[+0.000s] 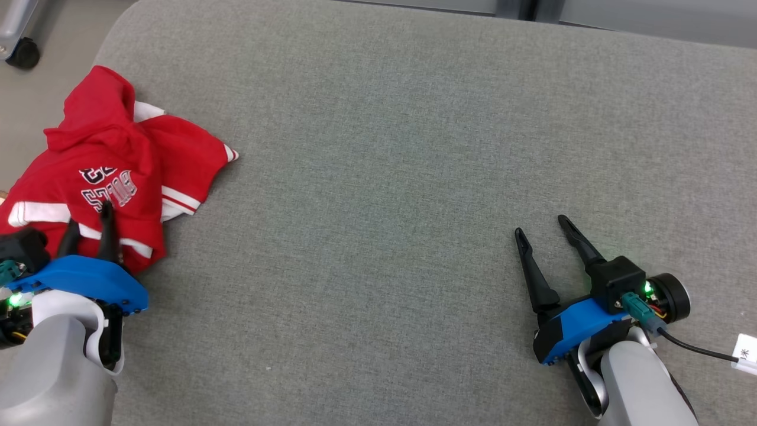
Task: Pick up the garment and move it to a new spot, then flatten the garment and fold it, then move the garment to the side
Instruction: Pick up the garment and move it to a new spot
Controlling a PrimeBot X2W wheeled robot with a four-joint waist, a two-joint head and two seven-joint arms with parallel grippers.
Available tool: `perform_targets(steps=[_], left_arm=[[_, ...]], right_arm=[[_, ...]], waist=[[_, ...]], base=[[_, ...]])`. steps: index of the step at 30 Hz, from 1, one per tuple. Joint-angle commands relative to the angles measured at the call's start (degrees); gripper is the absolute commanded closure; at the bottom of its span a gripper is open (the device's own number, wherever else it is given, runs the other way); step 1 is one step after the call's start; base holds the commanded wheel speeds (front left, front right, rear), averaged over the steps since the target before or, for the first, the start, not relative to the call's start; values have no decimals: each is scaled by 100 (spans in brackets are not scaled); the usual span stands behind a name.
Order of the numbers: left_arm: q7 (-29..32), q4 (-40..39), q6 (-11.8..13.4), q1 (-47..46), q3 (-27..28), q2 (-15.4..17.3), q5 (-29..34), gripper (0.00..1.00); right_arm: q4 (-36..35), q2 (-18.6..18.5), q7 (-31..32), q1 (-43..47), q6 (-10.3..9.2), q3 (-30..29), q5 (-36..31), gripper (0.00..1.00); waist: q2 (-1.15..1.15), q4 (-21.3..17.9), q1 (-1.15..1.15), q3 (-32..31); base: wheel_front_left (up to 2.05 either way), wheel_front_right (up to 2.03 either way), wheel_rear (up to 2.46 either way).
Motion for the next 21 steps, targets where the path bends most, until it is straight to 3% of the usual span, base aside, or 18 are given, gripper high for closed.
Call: perform_targets(steps=[1, 7, 15, 21], left_arm=[[-15, 144, -12, -140, -134, 52, -104, 100], [-17, 37, -13, -314, -284, 303, -318, 100], [-16, -1306, -13, -414, -89, 480, 173, 100], [-16, -2346, -13, -428, -298, 414, 432, 100]], right_arm=[[131, -84, 10, 97, -4, -40, 29, 0], [131, -79, 10, 135, -4, -80, 103, 0], [90, -63, 5, 216, -2, -16, 351, 0], [35, -62, 4, 391, -2, 125, 638, 0]], waist=[[-1, -29, 0, -18], [-1, -102, 0, -107], [-1, -260, 0, -460], [-1, -733, 0, -807]], base=[[0, 0, 0], [0, 0, 0], [0, 0, 0], [0, 0, 0]])
